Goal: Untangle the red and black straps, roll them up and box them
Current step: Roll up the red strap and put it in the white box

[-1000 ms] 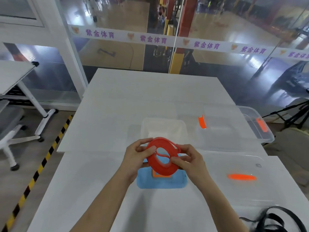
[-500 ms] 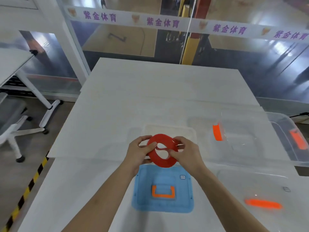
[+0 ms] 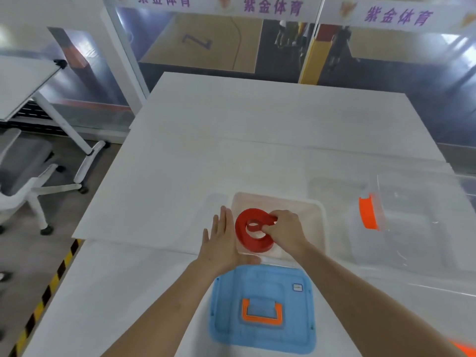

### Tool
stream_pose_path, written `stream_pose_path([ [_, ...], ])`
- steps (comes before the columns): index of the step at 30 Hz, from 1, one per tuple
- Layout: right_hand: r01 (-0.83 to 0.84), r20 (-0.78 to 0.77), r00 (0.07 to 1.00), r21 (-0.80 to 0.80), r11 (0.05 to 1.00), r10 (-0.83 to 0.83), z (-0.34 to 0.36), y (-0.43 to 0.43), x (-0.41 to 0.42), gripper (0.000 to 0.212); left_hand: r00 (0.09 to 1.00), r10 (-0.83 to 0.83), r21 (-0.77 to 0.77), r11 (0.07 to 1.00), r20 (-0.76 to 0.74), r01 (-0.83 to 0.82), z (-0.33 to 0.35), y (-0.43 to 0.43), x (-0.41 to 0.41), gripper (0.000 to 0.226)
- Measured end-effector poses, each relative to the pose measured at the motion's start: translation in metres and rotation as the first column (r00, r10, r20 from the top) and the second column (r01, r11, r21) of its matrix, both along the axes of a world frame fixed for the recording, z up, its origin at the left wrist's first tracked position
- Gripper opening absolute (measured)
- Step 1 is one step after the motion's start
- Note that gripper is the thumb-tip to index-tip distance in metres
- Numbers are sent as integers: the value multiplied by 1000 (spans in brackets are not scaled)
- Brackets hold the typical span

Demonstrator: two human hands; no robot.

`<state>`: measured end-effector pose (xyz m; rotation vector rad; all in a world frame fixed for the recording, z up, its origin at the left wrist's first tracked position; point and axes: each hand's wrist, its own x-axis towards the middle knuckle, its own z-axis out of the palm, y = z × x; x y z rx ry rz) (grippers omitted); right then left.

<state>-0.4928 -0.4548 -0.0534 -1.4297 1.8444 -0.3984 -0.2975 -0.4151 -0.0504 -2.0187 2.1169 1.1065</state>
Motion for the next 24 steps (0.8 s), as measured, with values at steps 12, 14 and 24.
stream_pose_path([
  [12, 54, -58, 997, 169, 984, -44, -55, -31, 16, 10, 994, 104, 24, 994, -36, -103, -11, 11, -2, 150],
  [14, 59, -62, 997, 172, 983, -49, -60, -33, 17, 14, 993, 115, 29, 993, -40, -114, -11, 12, -3, 150],
  [24, 83, -23, 997, 224, 971, -80, -61, -36, 6, 65, 990, 140, 44, 989, 7, -140, -8, 9, -8, 152],
])
